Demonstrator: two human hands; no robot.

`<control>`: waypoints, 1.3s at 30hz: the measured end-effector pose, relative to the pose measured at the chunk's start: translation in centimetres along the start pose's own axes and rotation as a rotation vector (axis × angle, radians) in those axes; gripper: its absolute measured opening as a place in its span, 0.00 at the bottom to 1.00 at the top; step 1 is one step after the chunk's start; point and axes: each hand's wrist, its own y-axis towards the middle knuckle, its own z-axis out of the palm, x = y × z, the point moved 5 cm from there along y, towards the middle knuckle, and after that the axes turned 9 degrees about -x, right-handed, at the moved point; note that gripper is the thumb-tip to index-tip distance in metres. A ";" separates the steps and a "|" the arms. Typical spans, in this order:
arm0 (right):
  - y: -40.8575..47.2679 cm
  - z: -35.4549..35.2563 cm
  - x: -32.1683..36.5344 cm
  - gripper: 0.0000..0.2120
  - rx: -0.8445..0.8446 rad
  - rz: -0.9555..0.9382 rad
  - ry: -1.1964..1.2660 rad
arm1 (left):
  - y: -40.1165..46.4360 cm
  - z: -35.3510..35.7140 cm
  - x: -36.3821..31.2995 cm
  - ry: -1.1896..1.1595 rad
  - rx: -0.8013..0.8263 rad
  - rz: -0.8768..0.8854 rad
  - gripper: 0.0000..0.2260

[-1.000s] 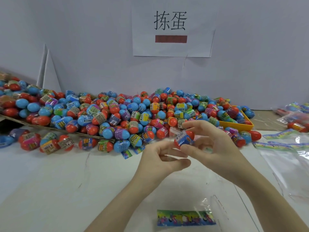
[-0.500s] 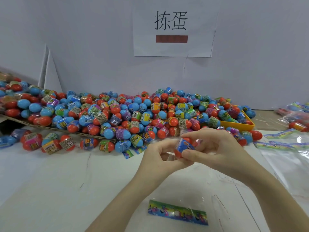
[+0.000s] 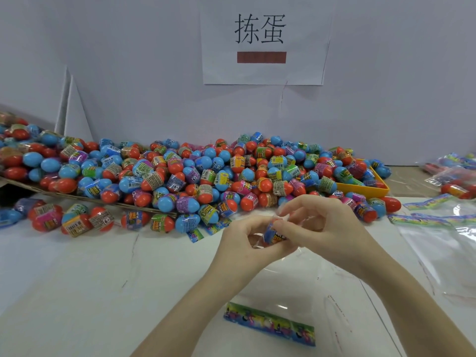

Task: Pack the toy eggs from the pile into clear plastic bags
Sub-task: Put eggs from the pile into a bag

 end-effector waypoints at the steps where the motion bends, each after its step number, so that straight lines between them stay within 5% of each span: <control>1: 0.0 0.2 -0.1 0.10 0.015 0.003 -0.007 | 0.0 0.0 0.0 0.003 -0.002 -0.001 0.09; 6: -0.2 1.4 -0.3 0.12 0.229 0.075 0.065 | 0.1 -0.2 0.6 -0.049 -0.017 -0.094 0.00; 9: -0.6 1.7 -0.2 0.14 0.351 0.102 0.102 | 0.0 -0.5 1.2 -0.062 -0.051 -0.225 0.04; 12: -0.8 1.9 -0.4 0.17 0.441 0.132 0.097 | -0.2 -0.1 1.7 -0.136 0.016 -0.362 0.20; 18: -0.2 1.2 -1.0 0.14 0.318 0.132 0.017 | -0.3 0.1 1.7 -0.329 0.187 -0.483 0.24; 23: 0.1 0.6 -0.9 0.11 0.232 0.055 -0.001 | -0.7 0.3 2.0 -0.230 0.273 -0.506 0.25; 32: -0.6 1.3 -0.5 0.08 0.336 -0.110 -0.146 | -0.4 0.1 2.6 -0.183 0.260 -0.466 0.15; 34: 0.2 0.3 -0.4 0.10 0.186 -0.101 -0.002 | -0.2 -0.1 2.6 -0.217 0.205 -0.474 0.17; 36: 1.2 -2.3 -1.5 0.06 -0.210 -0.027 0.198 | 0.2 -0.6 2.7 -0.259 0.088 -0.490 0.18; 38: 1.4 -4.4 -3.8 0.02 -0.561 0.082 0.093 | 0.5 -1.2 3.0 -0.293 -0.023 -0.500 0.17; 39: 1.4 -4.7 -5.1 0.04 -0.601 0.152 -0.073 | 0.6 -1.4 3.2 -0.296 -0.058 -0.510 0.17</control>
